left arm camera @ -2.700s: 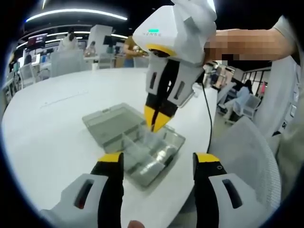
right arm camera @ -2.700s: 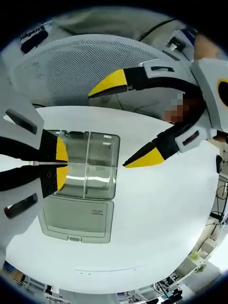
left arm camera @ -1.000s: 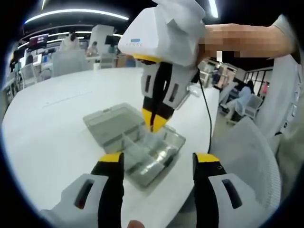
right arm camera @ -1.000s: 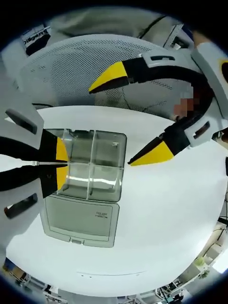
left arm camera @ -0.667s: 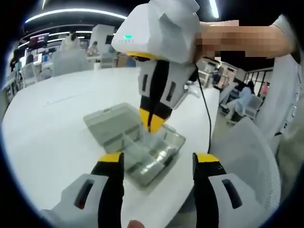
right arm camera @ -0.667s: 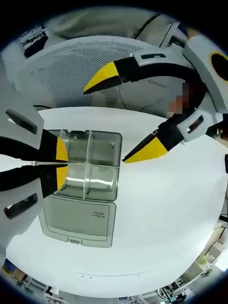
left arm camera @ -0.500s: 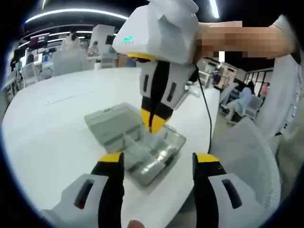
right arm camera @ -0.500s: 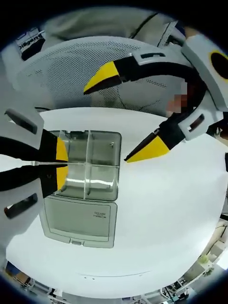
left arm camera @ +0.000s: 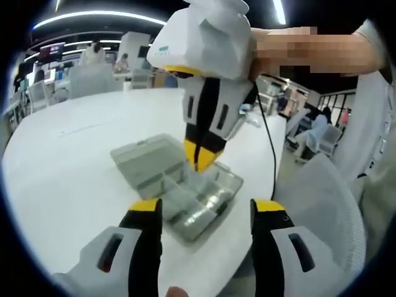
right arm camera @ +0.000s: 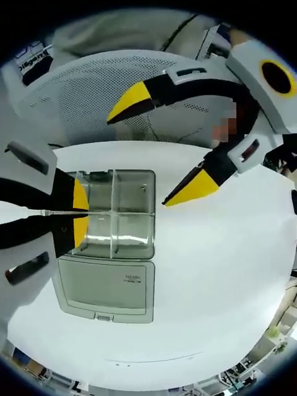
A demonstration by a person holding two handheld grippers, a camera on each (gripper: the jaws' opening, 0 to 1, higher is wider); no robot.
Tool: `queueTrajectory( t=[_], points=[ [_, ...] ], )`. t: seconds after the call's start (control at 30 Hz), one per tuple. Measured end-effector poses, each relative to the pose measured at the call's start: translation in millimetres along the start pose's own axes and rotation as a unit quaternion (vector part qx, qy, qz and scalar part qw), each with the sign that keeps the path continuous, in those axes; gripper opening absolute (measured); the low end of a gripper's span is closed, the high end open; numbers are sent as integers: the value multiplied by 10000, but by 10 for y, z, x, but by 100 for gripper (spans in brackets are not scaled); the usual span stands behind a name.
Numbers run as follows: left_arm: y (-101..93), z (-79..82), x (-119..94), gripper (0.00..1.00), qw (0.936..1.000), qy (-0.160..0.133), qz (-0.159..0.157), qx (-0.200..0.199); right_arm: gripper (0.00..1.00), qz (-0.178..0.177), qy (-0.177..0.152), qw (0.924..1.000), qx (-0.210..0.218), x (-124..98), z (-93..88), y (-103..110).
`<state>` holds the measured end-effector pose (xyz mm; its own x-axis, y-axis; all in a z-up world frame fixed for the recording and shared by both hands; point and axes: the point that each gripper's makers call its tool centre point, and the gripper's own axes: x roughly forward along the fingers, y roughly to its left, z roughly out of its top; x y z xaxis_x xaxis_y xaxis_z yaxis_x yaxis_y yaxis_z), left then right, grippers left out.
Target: Insert the divider into the dual guide fixture by aligning both edges with the guide slots and pushing it downward to the bottom, including one-sided entry, uneven engagement, binding, and posture correction.
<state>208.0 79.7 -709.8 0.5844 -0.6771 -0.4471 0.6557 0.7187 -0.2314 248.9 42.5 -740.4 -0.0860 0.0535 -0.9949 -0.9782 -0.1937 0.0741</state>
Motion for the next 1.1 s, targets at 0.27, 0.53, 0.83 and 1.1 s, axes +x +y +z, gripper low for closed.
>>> queueTrajectory(
  t=[0.27, 0.53, 0.83, 1.1],
  points=[
    [16, 1, -7, 56, 10000, -5, -8, -3, 0, 7, 58, 10000, -7, -16, 14, 11],
    [23, 4, -10, 56, 10000, -5, -16, 12, 0, 12, 28, 10000, -11, -9, 30, 22],
    [26, -2, -14, 55, 10000, 10, -20, 9, 0, -8, -120, 9999, -30, 12, 21, 14],
    [5, -9, 7, 55, 10000, 33, -38, 25, 0, -61, -432, 9990, -89, 26, 5, 29]
  ],
)
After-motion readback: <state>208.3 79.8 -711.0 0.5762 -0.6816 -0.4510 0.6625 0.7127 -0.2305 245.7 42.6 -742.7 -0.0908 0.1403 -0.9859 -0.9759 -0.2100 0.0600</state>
